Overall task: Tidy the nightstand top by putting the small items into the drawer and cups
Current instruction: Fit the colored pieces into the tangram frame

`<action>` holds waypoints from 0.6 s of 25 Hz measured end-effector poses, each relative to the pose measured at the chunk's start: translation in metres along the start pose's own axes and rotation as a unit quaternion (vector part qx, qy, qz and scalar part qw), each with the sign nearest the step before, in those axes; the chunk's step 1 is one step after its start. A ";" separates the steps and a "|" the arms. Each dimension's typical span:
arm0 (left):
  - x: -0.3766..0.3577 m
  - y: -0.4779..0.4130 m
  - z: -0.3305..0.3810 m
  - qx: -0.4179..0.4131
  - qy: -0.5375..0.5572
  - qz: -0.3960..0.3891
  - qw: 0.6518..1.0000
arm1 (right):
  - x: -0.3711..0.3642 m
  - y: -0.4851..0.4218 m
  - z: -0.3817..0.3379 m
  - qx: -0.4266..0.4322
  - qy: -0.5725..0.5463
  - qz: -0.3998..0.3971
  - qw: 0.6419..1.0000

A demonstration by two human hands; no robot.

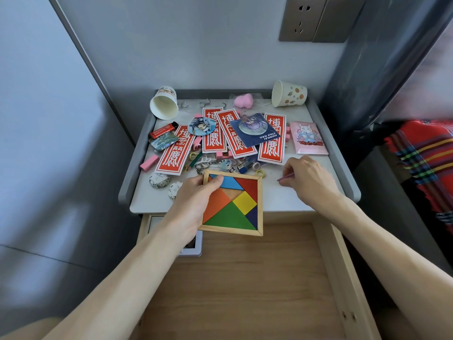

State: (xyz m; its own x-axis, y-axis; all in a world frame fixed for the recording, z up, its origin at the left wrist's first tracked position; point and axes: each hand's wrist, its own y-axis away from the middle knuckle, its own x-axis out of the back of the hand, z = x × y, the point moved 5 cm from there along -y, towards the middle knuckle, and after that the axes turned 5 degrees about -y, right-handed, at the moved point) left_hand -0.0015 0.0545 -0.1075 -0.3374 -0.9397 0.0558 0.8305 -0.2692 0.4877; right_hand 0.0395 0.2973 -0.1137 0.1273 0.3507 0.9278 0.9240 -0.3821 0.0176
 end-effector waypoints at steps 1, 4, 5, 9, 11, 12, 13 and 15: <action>0.000 0.000 0.000 0.001 0.001 0.002 1.000 | 0.001 0.001 -0.001 -0.003 -0.002 0.005 1.000; 0.001 -0.003 -0.001 -0.005 0.006 0.004 1.000 | 0.016 0.008 -0.020 0.020 -0.168 0.040 0.985; 0.001 -0.004 -0.001 -0.009 0.010 0.002 1.000 | 0.022 0.012 -0.031 0.031 -0.258 0.033 0.965; -0.007 -0.002 -0.001 -0.018 0.030 -0.020 0.999 | 0.018 0.032 -0.076 0.081 -0.364 -0.057 0.926; -0.010 0.000 -0.003 -0.025 0.035 -0.025 0.999 | 0.011 0.039 -0.085 0.087 -0.321 -0.043 0.942; -0.010 0.000 -0.004 -0.031 0.034 -0.024 0.999 | 0.009 0.041 -0.087 0.082 -0.306 -0.027 0.948; -0.011 0.000 -0.005 -0.037 0.037 -0.024 0.998 | 0.009 0.042 -0.087 0.077 -0.298 -0.010 0.951; -0.011 0.000 -0.005 -0.039 0.049 -0.026 0.998 | 0.011 0.042 -0.086 0.081 -0.283 0.017 0.955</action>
State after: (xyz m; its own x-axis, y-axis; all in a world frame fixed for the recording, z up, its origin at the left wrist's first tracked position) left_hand 0.0043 0.0637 -0.1122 -0.3385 -0.9394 -0.0553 0.8464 -0.3296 0.4184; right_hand 0.0488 0.2113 -0.0709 0.2908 0.7646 0.5752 0.9536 -0.2807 -0.1089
